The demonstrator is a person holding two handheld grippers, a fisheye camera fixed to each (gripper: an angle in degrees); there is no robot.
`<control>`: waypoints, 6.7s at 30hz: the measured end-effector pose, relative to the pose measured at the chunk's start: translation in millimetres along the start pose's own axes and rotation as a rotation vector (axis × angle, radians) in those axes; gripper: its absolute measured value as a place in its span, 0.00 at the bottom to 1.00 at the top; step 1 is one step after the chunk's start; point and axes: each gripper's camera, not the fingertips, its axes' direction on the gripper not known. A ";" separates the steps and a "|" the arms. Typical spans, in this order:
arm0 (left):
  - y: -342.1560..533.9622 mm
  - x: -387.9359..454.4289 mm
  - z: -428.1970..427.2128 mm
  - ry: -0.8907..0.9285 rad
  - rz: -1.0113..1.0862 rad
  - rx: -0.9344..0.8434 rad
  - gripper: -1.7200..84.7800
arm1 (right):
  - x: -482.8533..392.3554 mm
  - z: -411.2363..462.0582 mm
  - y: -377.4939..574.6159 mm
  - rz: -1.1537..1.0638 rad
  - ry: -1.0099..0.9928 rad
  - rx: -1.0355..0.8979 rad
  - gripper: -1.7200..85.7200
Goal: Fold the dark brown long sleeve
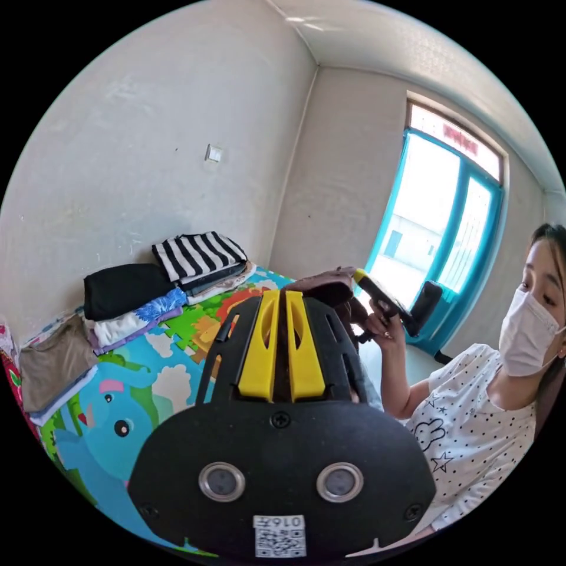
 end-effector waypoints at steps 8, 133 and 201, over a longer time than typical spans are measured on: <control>54.6 -9.4 31.0 -0.093 -0.177 -0.208 0.10 | 58.3 60.7 -41.6 -0.022 0.238 -0.389 0.04; 132.3 35.9 -60.3 -0.802 -0.339 -0.454 0.09 | 178.9 402.7 69.7 0.401 -0.013 -0.640 0.03; 41.0 157.9 161.4 -0.361 -0.065 -0.133 0.11 | -191.2 191.8 91.3 -0.624 -0.776 -0.865 0.09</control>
